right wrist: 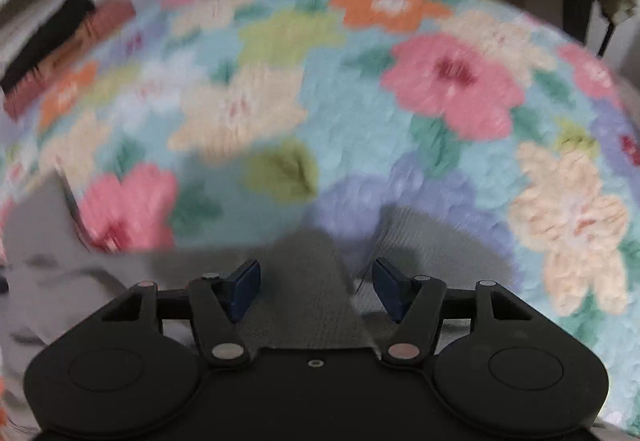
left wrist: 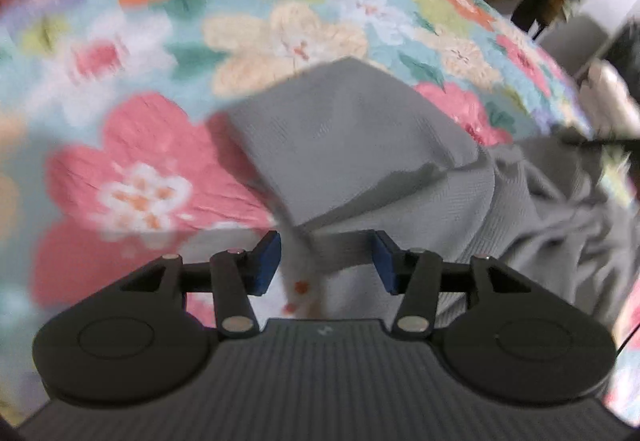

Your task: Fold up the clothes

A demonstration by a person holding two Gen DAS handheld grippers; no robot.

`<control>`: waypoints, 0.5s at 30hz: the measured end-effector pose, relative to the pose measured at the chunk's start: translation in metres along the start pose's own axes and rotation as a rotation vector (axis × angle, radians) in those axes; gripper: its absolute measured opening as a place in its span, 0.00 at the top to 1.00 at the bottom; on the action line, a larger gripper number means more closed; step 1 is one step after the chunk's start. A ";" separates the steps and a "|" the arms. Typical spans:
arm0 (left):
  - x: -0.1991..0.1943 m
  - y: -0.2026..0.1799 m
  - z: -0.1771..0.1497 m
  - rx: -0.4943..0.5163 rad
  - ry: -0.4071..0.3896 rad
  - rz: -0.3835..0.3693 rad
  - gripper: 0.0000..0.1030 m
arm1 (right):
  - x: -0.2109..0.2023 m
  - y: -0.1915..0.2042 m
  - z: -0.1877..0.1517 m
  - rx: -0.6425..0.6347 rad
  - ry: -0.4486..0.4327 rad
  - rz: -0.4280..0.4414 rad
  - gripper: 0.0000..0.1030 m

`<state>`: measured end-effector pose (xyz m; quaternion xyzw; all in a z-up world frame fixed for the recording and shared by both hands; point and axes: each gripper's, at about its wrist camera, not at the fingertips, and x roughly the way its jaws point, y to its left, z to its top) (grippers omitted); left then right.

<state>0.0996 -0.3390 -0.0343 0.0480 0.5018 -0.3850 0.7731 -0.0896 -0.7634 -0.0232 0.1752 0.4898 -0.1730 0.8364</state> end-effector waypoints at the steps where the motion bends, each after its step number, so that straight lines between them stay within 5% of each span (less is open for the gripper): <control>1: 0.004 -0.004 0.002 0.012 -0.008 0.012 0.47 | 0.005 0.000 -0.003 0.007 -0.015 -0.012 0.45; 2: 0.008 -0.009 0.004 0.023 -0.015 0.023 0.45 | 0.008 0.000 -0.006 0.014 -0.040 -0.026 0.75; 3: 0.011 -0.013 0.007 0.035 -0.023 0.035 0.44 | 0.010 0.003 -0.005 0.004 -0.066 -0.039 0.86; 5: 0.019 -0.022 0.011 0.058 -0.038 0.058 0.55 | 0.012 0.012 0.000 -0.030 -0.117 -0.063 0.90; 6: 0.023 -0.027 0.013 0.070 -0.046 0.070 0.82 | 0.011 0.019 0.008 -0.065 -0.141 -0.085 0.91; 7: 0.026 -0.031 0.016 0.082 -0.054 0.081 0.93 | 0.010 0.027 0.017 -0.106 -0.165 -0.112 0.91; 12: 0.007 -0.055 0.029 0.196 -0.247 0.247 0.97 | -0.012 0.051 0.076 -0.168 -0.310 -0.161 0.92; 15: -0.020 -0.053 0.051 0.178 -0.333 0.295 0.97 | -0.024 0.072 0.110 -0.207 -0.397 -0.176 0.92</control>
